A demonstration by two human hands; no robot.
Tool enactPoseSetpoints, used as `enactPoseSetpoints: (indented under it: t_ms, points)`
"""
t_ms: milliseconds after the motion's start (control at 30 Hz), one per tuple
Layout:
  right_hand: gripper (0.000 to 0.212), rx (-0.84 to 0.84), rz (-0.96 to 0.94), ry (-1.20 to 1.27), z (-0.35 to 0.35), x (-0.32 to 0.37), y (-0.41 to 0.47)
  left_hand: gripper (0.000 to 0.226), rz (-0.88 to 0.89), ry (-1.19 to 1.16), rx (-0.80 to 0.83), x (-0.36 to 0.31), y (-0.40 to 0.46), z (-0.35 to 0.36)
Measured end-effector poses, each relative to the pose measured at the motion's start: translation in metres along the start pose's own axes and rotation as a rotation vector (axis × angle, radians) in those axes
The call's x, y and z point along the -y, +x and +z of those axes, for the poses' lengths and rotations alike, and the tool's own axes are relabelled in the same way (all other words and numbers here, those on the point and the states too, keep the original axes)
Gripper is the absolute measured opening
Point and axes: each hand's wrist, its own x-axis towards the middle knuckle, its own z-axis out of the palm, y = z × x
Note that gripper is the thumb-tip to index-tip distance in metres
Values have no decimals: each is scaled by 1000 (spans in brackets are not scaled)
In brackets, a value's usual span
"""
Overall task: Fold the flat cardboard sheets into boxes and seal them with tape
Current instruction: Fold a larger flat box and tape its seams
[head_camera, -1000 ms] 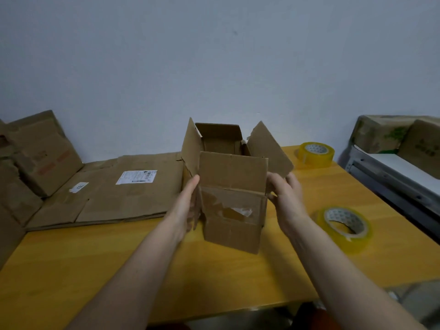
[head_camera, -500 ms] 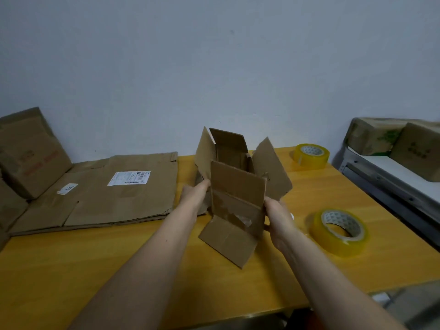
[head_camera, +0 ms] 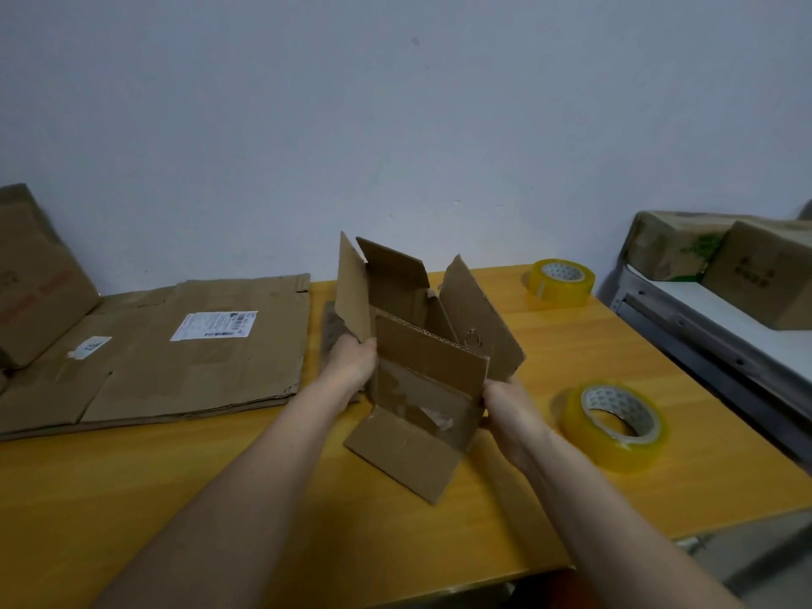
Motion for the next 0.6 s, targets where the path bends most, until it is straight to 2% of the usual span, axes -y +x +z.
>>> enactPoseSetpoints:
  t_ms: [67,167,300,467,533,600]
  points:
    - [25,-50,-29,-23,-4,8,4,30,125,104,31,7,-13,-9]
    - [27,-147,-69,-7,-6,16,12,28,238,154,175,20,-37,-24]
    - [31,-261,14,-37,-4,4,16,21,191,207,306,34,-64,-28]
    - [31,-251,40,-115,-3,-2,15,12,-4,-53,257,38,-66,-31]
    - [31,-257,17,-145,-6,-1,15,25,-81,-247,200,44,-66,-25]
    - [32,-265,-21,-96,-9,-3,11,41,-86,-444,29,50,-71,-14]
